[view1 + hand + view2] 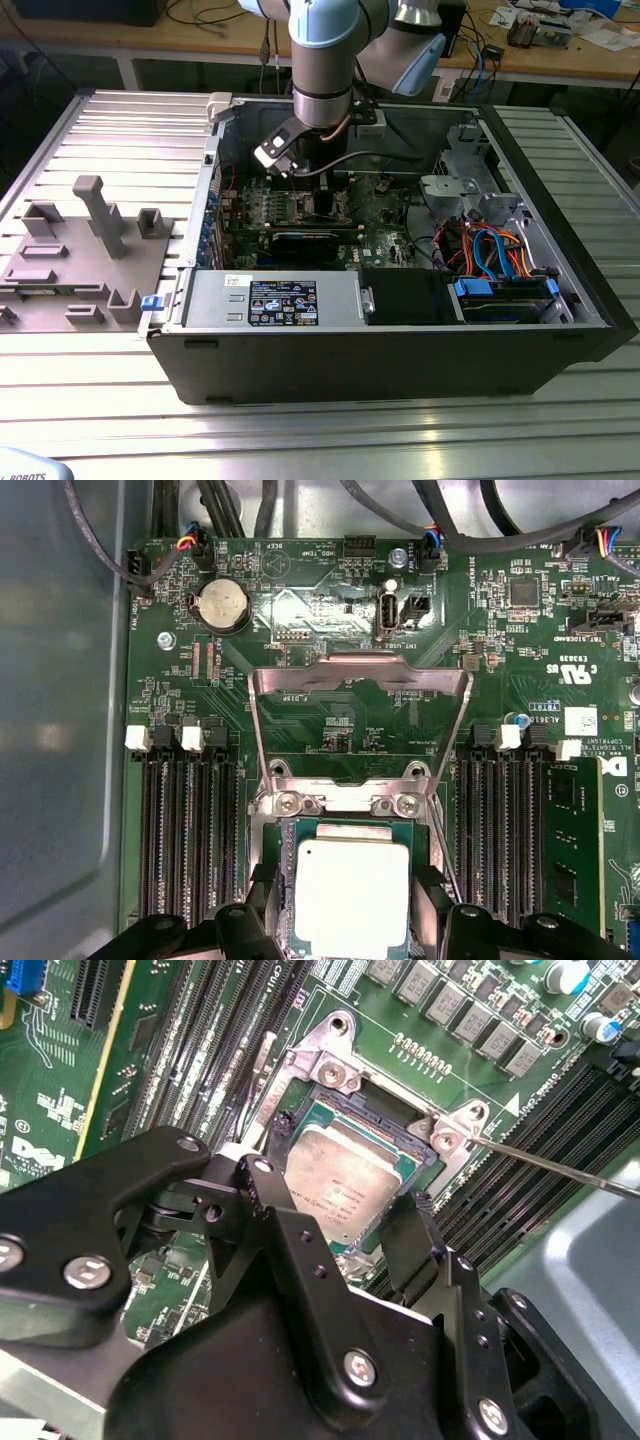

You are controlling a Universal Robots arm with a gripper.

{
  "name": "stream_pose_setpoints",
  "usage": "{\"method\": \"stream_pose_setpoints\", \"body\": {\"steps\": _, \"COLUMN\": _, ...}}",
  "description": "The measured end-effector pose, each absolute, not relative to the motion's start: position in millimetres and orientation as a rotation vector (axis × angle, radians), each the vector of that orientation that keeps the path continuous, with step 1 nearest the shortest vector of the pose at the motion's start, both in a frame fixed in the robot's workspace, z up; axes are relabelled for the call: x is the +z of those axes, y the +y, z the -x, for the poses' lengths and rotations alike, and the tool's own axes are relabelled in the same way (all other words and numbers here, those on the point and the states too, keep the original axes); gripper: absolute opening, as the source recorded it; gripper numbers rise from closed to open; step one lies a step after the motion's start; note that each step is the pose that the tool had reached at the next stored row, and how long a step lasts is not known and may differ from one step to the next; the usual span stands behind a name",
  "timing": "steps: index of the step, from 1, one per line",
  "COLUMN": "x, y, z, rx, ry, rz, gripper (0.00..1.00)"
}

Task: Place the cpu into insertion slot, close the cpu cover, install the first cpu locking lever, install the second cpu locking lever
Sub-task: 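Place the cpu into insertion slot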

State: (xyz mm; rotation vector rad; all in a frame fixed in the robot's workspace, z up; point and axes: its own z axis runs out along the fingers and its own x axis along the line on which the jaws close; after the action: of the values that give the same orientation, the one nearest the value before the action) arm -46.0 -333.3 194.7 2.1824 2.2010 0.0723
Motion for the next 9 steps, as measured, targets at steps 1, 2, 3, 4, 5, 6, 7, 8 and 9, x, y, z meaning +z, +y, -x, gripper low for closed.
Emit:
{"method": "stream_pose_setpoints", "body": {"steps": 1, "x": 194.7, "y": -333.5, "z": 46.0, "rx": 0.072, "ry": 2.197, "rz": -2.186, "gripper": 0.62}}
{"method": "stream_pose_setpoints", "body": {"steps": 2, "x": 194.7, "y": -333.8, "z": 46.0, "rx": 0.072, "ry": 2.196, "rz": -2.188, "gripper": 0.62}}
{"method": "stream_pose_setpoints", "body": {"steps": 3, "x": 194.8, "y": -333.9, "z": 46.0, "rx": 0.072, "ry": 2.196, "rz": -2.188, "gripper": 0.62}}
{"method": "stream_pose_setpoints", "body": {"steps": 4, "x": 194.9, "y": -333.9, "z": 46.0, "rx": 0.072, "ry": 2.196, "rz": -2.188, "gripper": 0.62}}
{"method": "stream_pose_setpoints", "body": {"steps": 5, "x": 194.9, "y": -333.9, "z": 46.0, "rx": 0.072, "ry": 2.196, "rz": -2.188, "gripper": 0.62}}
{"method": "stream_pose_setpoints", "body": {"steps": 6, "x": 194.8, "y": -333.9, "z": 46.0, "rx": 0.072, "ry": 2.196, "rz": -2.188, "gripper": 0.62}}
{"method": "stream_pose_setpoints", "body": {"steps": 7, "x": 194.9, "y": -333.9, "z": 46.0, "rx": 0.072, "ry": 2.196, "rz": -2.188, "gripper": 0.62}}
{"method": "stream_pose_setpoints", "body": {"steps": 8, "x": 195.0, "y": -334.1, "z": 46.1, "rx": 0.071, "ry": 2.196, "rz": -2.187, "gripper": 0.62}}
{"method": "stream_pose_setpoints", "body": {"steps": 9, "x": 195.0, "y": -334.1, "z": 46.1, "rx": 0.072, "ry": 2.196, "rz": -2.188, "gripper": 0.60}}
